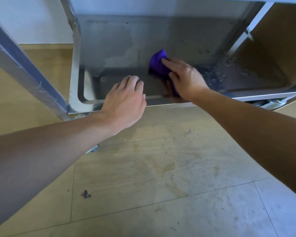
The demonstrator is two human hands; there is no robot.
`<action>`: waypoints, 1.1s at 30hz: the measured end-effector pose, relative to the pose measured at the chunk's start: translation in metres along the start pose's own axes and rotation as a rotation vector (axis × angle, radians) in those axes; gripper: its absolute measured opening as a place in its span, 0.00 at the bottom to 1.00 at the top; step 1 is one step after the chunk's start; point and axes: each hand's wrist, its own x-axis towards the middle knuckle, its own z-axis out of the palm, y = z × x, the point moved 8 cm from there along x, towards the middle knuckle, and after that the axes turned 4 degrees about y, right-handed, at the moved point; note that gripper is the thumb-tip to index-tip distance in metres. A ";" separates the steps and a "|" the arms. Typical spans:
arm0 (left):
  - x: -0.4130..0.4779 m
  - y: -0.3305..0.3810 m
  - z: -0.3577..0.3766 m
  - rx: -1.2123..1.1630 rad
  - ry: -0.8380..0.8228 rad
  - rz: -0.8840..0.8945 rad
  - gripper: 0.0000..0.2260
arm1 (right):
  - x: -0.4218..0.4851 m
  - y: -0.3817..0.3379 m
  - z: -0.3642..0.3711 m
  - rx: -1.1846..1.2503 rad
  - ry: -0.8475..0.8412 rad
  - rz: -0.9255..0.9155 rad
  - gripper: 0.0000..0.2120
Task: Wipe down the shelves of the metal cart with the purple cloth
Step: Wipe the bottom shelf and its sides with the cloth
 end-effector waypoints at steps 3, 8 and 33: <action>-0.001 0.003 0.004 0.008 -0.017 0.004 0.19 | -0.012 0.041 -0.020 -0.073 0.077 0.200 0.22; -0.002 -0.001 0.002 -0.015 -0.009 0.003 0.23 | -0.024 -0.008 -0.008 -0.020 0.140 0.162 0.25; -0.048 -0.080 -0.038 0.063 -0.012 -0.154 0.15 | -0.002 -0.087 0.029 0.044 -0.055 -0.272 0.21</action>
